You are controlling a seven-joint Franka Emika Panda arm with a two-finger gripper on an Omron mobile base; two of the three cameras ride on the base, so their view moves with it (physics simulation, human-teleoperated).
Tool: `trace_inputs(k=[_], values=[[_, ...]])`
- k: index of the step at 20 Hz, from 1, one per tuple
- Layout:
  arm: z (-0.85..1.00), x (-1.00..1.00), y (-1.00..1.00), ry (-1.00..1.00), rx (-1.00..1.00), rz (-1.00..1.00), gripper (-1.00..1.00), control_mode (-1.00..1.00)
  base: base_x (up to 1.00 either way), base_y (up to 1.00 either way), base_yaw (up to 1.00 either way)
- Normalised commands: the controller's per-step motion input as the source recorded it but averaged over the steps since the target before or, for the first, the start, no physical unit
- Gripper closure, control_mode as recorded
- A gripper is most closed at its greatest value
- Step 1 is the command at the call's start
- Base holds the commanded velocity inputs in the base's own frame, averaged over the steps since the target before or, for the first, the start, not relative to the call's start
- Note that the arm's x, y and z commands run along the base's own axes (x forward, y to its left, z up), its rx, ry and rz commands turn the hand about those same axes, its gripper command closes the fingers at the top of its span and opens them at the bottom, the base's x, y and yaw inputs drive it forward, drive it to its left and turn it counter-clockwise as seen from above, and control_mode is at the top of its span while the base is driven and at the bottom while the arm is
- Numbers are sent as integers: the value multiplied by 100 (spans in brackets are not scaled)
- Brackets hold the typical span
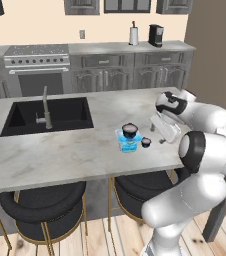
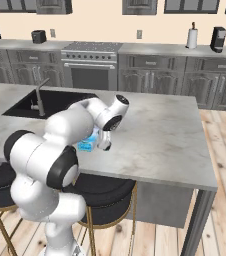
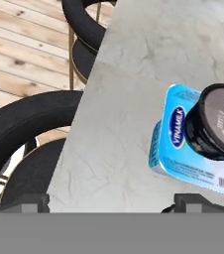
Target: Stack the yogurt containers by placing the smaller containers on top of the larger containers.
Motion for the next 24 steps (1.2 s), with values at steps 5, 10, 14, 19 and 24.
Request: trace_inputs(k=[5,10,14,19,24], values=[[-2,14,12,4,-7,-2,-100,-100,0,0,0],[0,2,8,4,-7,-5,-100,-100,0,0,0],[-2,0,0,4,-6,-5,-100,-100,0,0,0],[-6,0,0,4,-6,-4,-100,-100,0,0,0],[-8,0,0,1,-5,-3,-100,-100,0,0,0]])
